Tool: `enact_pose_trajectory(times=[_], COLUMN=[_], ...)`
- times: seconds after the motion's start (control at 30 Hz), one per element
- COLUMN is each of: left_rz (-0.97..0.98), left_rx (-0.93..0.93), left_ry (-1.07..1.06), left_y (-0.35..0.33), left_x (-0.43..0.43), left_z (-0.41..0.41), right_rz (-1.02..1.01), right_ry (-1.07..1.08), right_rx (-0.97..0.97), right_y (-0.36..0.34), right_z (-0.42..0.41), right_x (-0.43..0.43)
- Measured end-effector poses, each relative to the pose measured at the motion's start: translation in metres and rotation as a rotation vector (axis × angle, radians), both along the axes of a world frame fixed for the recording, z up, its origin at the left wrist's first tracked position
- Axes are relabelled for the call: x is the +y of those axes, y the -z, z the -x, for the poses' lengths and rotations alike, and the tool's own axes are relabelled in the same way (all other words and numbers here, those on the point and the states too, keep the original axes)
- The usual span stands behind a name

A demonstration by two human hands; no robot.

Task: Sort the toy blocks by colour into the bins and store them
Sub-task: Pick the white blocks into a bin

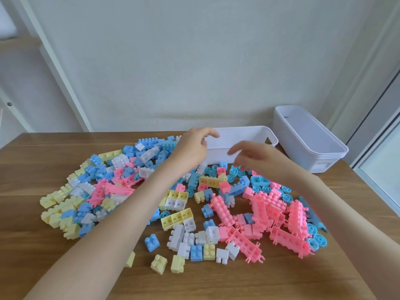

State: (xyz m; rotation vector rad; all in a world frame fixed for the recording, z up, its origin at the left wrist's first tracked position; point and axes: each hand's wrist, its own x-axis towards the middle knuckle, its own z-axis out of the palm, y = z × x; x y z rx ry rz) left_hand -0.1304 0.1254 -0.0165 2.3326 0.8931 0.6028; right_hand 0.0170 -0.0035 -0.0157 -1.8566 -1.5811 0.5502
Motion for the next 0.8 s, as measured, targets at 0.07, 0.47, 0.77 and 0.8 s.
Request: enact_pose_trajectory(times=[0.07,0.47,0.77,0.8], left_rz=[0.004,0.039,-0.115,-0.130], left_rx=[0.037,0.406,0.622,0.644], left_ry=[0.008,-0.017,0.103,0.110], left_y=[0.008,0.021,0.016,0.017], left_x=[-0.008,-0.034,-0.038,-0.038], left_z=[0.015,0.082,0.116,0.118], right_rz=[0.124,0.239,0.221,0.228], right_ry=[-0.126,-0.235,-0.279,-0.283], right_rx=[-0.243,-0.414,-0.460,-0.460], right_y=[0.007,0.023,0.022,0.023], right_z=[0.004,0.037,0.057,0.059], right_x=[-0.007,-0.015,-0.012,-0.012])
